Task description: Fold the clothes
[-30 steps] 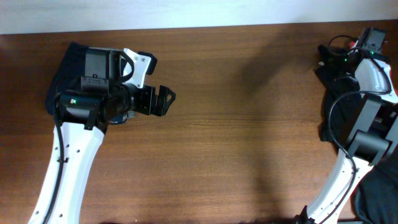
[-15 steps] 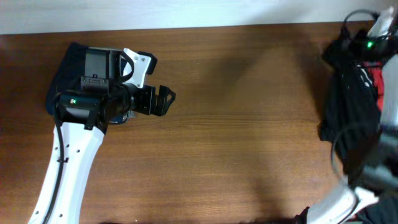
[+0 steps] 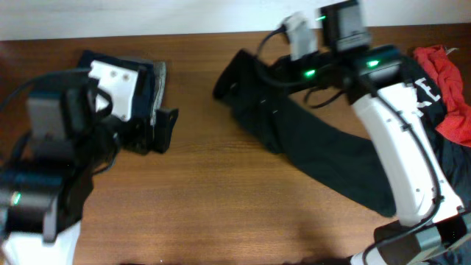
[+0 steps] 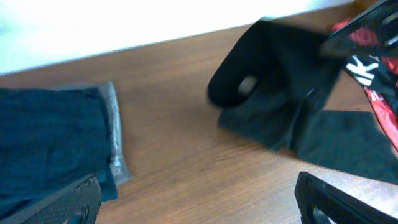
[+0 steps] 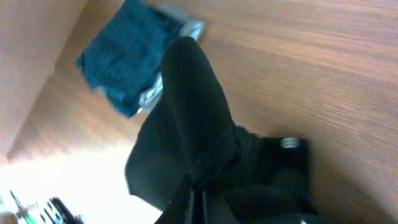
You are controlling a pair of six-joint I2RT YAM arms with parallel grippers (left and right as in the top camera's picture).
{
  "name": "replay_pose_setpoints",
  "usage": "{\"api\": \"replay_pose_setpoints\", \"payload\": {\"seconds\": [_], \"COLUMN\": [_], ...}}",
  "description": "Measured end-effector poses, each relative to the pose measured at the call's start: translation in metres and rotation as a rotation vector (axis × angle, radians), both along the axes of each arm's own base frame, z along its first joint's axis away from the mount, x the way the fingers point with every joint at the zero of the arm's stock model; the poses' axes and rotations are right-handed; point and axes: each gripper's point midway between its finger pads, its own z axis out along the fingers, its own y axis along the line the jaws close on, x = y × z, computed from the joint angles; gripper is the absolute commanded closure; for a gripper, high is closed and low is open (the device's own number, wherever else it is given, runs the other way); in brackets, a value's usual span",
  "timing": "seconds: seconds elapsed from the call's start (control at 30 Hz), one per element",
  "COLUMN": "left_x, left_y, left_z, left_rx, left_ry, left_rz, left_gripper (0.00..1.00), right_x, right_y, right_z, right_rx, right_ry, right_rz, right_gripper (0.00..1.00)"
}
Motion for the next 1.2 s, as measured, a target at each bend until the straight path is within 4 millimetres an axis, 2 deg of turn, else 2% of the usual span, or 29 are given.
{"api": "replay_pose_setpoints", "payload": {"seconds": [0.1, 0.17, 0.2, 0.23, 0.27, 0.3, 0.33, 0.4, 0.47, 0.53, 0.6, 0.63, 0.67, 0.7, 0.8, 0.9, 0.97, 1.0, 1.07, 1.13, 1.2], "left_x": [-0.02, -0.023, -0.024, -0.024, -0.021, -0.014, -0.009, -0.003, 0.001, 0.007, 0.008, 0.009, 0.009, 0.009, 0.01, 0.012, 0.013, 0.017, 0.029, 0.048, 0.062], "left_y": [0.004, 0.005, 0.005, 0.006, 0.005, 0.004, 0.004, 0.003, 0.001, -0.006, -0.024, -0.031, -0.038, -0.054, -0.082, -0.105, -0.112, -0.119, -0.131, -0.148, -0.163], "left_z": [0.0, -0.006, -0.012, -0.02, -0.024, -0.033, -0.04, -0.054, -0.07, -0.089, -0.108, -0.116, -0.123, -0.137, -0.172, -0.22, -0.245, -0.265, -0.293, -0.309, -0.315], "left_rx": [0.009, 0.015, 0.019, 0.026, 0.028, 0.032, 0.035, 0.044, 0.05, 0.056, 0.067, 0.075, 0.082, 0.096, 0.153, 0.239, 0.278, 0.307, 0.325, 0.314, 0.3], "left_ry": [0.022, 0.052, 0.081, 0.118, 0.134, 0.167, 0.195, 0.257, 0.325, 0.4, 0.475, 0.497, 0.518, 0.549, 0.6, 0.651, 0.677, 0.687, 0.679, 0.614, 0.549], "left_rz": [0.008, 0.01, 0.01, 0.012, 0.012, 0.011, 0.011, 0.011, 0.006, -0.02, -0.086, -0.107, -0.132, -0.18, -0.26, -0.309, -0.324, -0.332, -0.345, -0.357, -0.37], "left_gripper": [0.01, 0.01, 0.01, 0.01, 0.01, 0.01, 0.01, 0.03, 0.04, 0.03, 0.05, 0.08, 0.16, 0.18, 0.19, 0.19, 0.19, 0.19, 0.18, 0.15, 0.16], "right_x": [-0.005, -0.001, 0.0, 0.0, -0.001, -0.001, -0.001, 0.004, 0.011, 0.014, 0.009, 0.007, 0.002, -0.001, -0.007, -0.012, -0.014, -0.017, -0.019, -0.019, -0.019], "right_y": [0.014, 0.01, 0.008, 0.007, 0.007, 0.008, 0.007, -0.001, -0.017, -0.045, -0.092, -0.111, -0.127, -0.148, -0.179, -0.198, -0.206, -0.212, -0.215, -0.214, -0.214], "right_z": [-0.004, -0.005, -0.006, -0.006, -0.007, -0.007, -0.007, -0.009, -0.013, -0.021, -0.035, -0.041, -0.047, -0.054, -0.071, -0.084, -0.086, -0.088, -0.088, -0.088, -0.088], "right_rx": [-0.066, -0.089, -0.096, -0.099, -0.096, -0.097, -0.1, -0.143, -0.212, -0.274, -0.327, -0.339, -0.349, -0.358, -0.343, -0.325, -0.317, -0.313, -0.311, -0.305, -0.302], "right_ry": [-0.029, -0.043, -0.044, -0.042, -0.036, -0.038, -0.04, -0.057, -0.071, -0.034, 0.076, 0.123, 0.174, 0.225, 0.336, 0.405, 0.426, 0.443, 0.452, 0.454, 0.453], "right_rz": [0.013, -0.008, -0.014, -0.018, -0.021, -0.013, -0.014, -0.048, -0.112, -0.199, -0.317, -0.367, -0.404, -0.451, -0.525, -0.566, -0.588, -0.601, -0.609, -0.606, -0.604], "right_gripper": [0.96, 0.96, 0.92, 0.69, 0.4, 0.34, 0.32, 0.31, 0.29, 0.28, 0.28, 0.28, 0.27, 0.27, 0.27, 0.26, 0.26, 0.26, 0.26, 0.26, 0.26]}}
